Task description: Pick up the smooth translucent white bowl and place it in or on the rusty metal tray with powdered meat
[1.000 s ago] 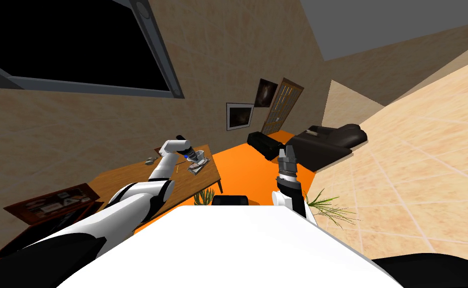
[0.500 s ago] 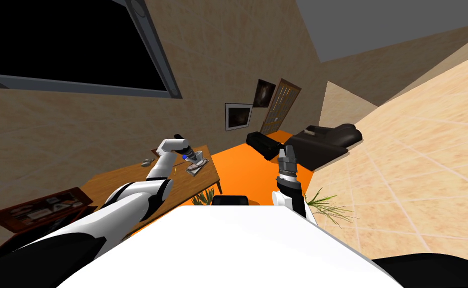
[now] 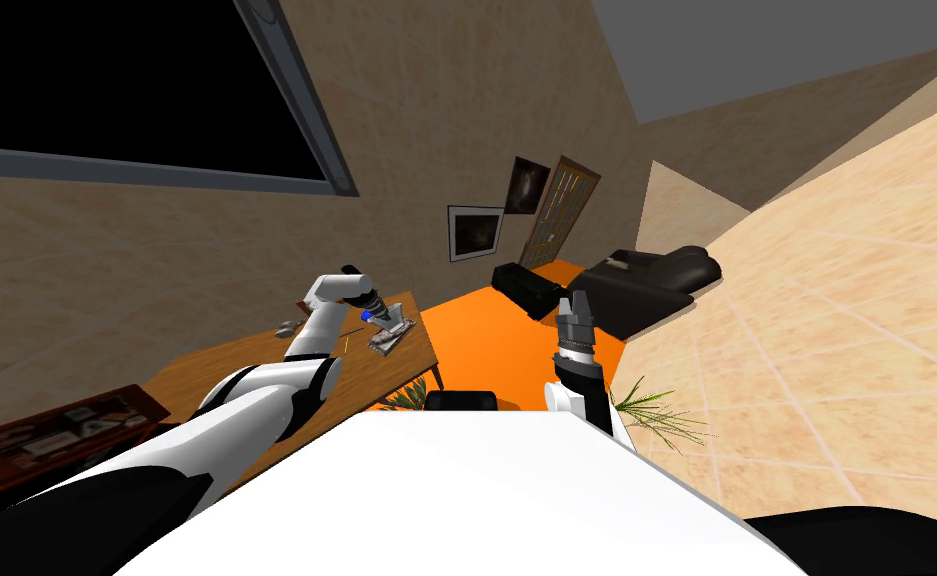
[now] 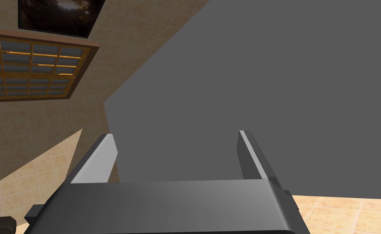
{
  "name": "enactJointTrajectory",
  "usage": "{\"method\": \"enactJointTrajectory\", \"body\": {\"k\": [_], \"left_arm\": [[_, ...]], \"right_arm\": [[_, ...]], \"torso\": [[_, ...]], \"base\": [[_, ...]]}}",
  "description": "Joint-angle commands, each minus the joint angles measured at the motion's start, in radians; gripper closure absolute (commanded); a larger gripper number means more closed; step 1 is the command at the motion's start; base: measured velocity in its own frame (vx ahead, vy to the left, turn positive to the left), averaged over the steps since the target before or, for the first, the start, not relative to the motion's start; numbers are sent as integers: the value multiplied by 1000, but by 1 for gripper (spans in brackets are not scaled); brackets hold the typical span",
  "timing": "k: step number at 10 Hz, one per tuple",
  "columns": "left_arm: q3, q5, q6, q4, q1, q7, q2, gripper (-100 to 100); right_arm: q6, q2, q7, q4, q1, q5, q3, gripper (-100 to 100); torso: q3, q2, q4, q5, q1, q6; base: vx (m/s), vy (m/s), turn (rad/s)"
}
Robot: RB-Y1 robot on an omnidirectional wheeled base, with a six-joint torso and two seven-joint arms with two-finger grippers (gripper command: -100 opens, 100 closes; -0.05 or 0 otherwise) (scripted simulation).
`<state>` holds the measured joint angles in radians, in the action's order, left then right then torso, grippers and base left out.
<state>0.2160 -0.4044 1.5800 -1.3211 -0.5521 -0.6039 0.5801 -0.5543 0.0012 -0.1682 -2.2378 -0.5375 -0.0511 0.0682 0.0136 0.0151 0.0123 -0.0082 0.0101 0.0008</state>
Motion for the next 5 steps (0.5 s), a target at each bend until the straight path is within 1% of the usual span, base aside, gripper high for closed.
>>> {"method": "enactJointTrajectory", "body": {"k": [1, 5], "left_arm": [[0, 0, 0, 0, 0, 0, 0, 0], [0, 0, 0, 0, 0, 0, 0, 0]], "right_arm": [[0, 0, 0, 0, 0, 0, 0, 0], [0, 0, 0, 0, 0, 0, 0, 0]], "torso": [[0, 0, 0, 0, 0, 0], [0, 1, 0, 0, 0, 0]], "base": [[0, 0, 0], [0, 0, 0]]}}
